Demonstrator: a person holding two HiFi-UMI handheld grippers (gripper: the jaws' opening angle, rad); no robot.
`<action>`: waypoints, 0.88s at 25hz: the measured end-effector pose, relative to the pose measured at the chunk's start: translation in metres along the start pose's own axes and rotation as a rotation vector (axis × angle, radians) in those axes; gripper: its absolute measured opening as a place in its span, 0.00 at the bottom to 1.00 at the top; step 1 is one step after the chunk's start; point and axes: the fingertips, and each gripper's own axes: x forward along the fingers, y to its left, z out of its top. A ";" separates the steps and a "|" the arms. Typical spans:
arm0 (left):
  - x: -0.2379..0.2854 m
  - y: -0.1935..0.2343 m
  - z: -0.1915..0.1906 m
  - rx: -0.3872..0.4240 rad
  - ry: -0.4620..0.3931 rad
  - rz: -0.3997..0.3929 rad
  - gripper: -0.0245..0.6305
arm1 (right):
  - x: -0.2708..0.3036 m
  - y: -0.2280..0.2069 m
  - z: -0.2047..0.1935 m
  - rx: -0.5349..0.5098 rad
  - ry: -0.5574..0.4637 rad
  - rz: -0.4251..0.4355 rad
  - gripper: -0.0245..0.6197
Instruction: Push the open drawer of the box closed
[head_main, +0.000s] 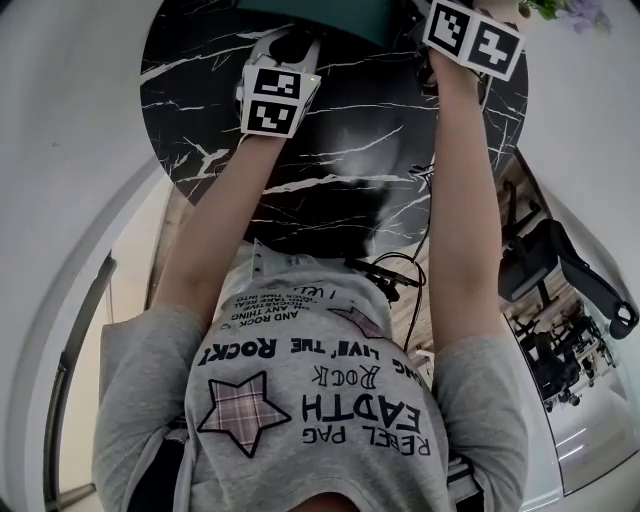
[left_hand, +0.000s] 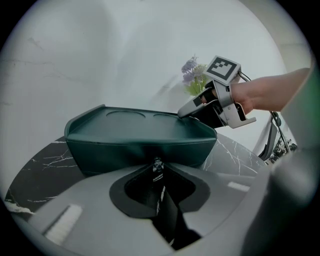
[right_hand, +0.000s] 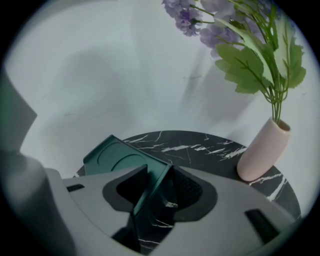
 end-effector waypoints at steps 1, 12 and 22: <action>0.000 0.000 0.000 0.000 0.000 0.001 0.15 | 0.000 0.000 0.000 0.003 -0.002 0.001 0.28; -0.003 0.001 -0.007 -0.039 0.055 -0.047 0.19 | 0.000 -0.002 -0.003 0.025 -0.024 0.027 0.28; -0.056 0.028 -0.003 -0.032 0.050 0.046 0.19 | -0.045 0.015 0.013 -0.130 -0.123 -0.047 0.24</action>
